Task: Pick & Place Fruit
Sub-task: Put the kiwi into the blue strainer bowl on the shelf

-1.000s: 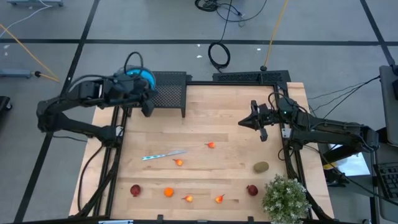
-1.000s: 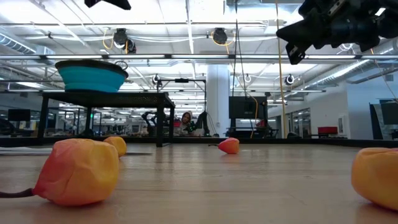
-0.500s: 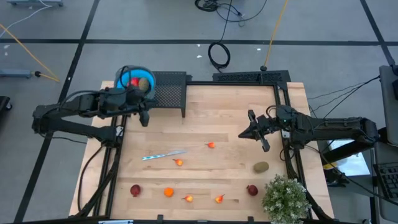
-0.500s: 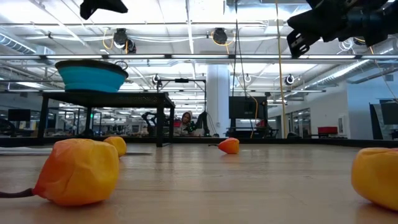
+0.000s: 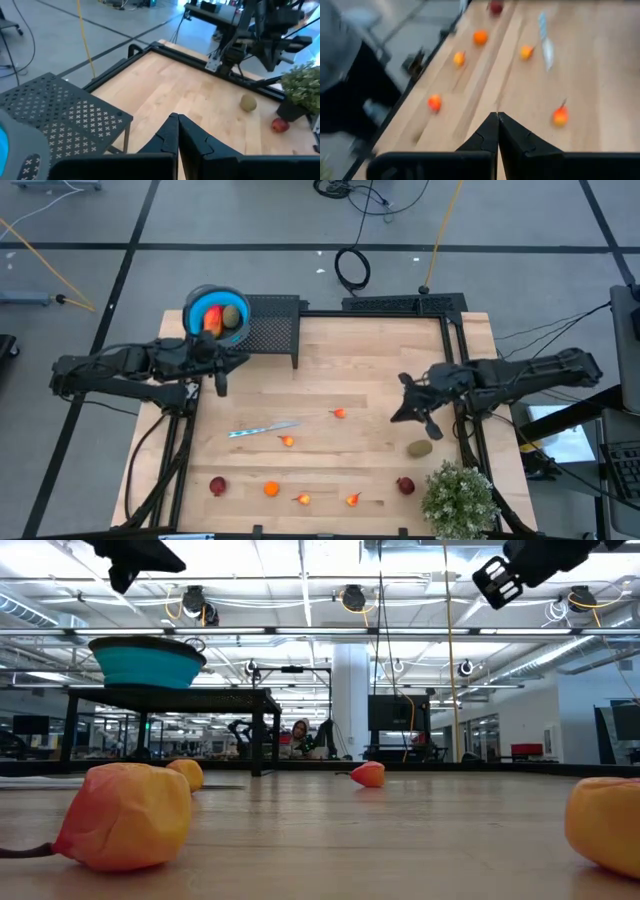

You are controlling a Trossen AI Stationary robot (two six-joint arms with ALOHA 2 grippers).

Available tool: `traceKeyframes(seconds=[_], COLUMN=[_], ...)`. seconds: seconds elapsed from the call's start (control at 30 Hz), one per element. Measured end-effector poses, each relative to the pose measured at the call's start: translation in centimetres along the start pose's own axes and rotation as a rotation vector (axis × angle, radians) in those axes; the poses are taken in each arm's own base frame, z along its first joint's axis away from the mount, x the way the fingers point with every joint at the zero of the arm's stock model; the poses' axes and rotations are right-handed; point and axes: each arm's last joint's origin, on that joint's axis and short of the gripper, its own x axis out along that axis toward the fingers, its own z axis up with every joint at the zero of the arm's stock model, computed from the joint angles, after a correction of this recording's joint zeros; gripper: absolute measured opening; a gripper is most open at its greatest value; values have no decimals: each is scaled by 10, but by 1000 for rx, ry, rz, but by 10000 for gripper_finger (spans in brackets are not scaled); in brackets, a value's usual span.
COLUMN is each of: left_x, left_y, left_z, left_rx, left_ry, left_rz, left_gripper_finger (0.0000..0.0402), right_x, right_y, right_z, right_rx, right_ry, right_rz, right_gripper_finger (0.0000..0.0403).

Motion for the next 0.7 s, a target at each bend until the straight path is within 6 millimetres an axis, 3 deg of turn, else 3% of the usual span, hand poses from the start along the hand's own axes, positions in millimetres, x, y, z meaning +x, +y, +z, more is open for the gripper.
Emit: traceKeyframes(seconds=[0.2,0.4,0.7], left_x=[-8,-15,-21], left_y=[5,9,15], left_z=[-13,-18,-28], left_rx=[1,-3,-5], left_ry=[-14,-39,-56], left_rz=[-19,-27,-34], left_gripper_finger=[2,3,3], right_x=[18,32,40], right_y=[14,29,42], right_z=[2,-9,-23], right_rx=[19,20,70], right_ry=[298,575,755], right_rz=[62,109,115], right_gripper_finger=[0,0,0])
